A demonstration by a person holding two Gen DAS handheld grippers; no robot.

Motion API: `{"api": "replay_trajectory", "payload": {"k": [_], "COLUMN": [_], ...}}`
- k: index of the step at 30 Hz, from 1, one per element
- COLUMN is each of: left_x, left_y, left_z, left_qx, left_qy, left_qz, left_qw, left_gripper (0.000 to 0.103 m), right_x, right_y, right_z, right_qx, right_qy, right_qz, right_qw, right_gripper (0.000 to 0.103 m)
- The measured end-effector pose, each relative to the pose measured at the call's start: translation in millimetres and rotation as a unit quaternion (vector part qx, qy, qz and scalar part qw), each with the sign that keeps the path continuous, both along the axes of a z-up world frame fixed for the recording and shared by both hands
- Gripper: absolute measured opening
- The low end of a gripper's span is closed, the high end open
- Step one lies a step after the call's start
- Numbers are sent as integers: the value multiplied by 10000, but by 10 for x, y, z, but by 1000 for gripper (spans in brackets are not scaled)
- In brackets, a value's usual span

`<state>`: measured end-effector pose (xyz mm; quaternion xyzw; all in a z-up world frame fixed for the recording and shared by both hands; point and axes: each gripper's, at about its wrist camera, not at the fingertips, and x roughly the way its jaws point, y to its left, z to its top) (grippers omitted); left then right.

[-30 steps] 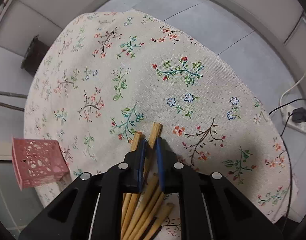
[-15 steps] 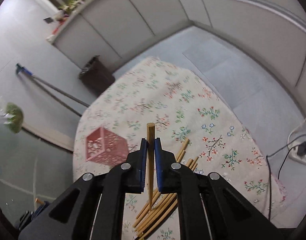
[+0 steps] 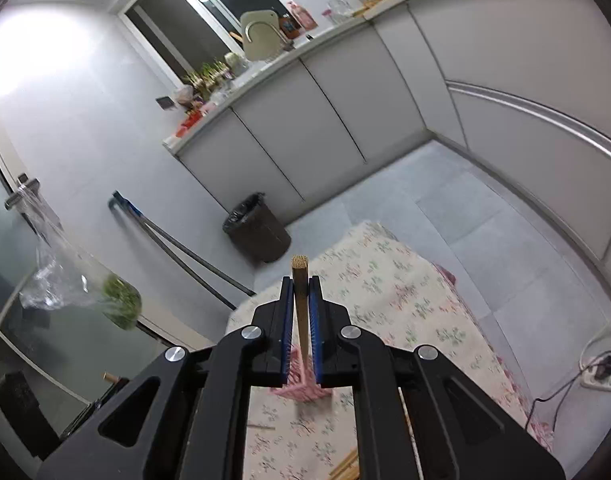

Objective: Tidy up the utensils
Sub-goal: 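Lift the chopstick with the left tool and carry it over the pink holder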

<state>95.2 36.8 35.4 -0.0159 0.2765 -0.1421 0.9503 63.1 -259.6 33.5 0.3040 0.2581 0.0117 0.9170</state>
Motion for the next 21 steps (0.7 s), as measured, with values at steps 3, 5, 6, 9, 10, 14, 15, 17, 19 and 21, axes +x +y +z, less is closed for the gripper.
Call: {"api": "replay_trajectory", "payload": {"k": [3,5,6,9,10,14,15,17,19,21], "left_x": [231,414,487,677,742,819,790,714,695,640], "left_y": [-8,-38,-55,-74,-84,-17,30,144,195,288], "left_z": [80,27,-15,-201,-328,-662,-700,-735,-694,-616], "left_qx": [-138,-140,-114,-133,-153,-347,-402,-500,-489,-557], "left_qy": [-159,-106,-81,6,135,501,513,488,496,447], "left_qz": [245,359,408,493,478,467,528,728,784,893], "left_qw": [9995,9992,9991,9987,9986,9971,9965,9949,9945,9934], "left_gripper": [6,6,6,8,8,13,19,29,30,32], "right_x": [112,202,270,432,498,674,710,767,809,845], "right_y": [58,102,130,211,250,376,417,479,536,599], "right_z": [153,155,141,35,-21,-240,-284,-354,-398,-439], "right_qx": [-33,-36,-29,-37,-54,-105,-117,-176,-219,-256], "right_qy": [-146,-151,-130,-36,15,215,265,342,392,435], "right_qz": [96,165,226,339,380,517,548,590,632,696], "right_qw": [9998,9997,9997,9994,9993,9984,9981,9975,9970,9963], "right_gripper": [8,8,8,8,8,8,8,8,8,8]}}
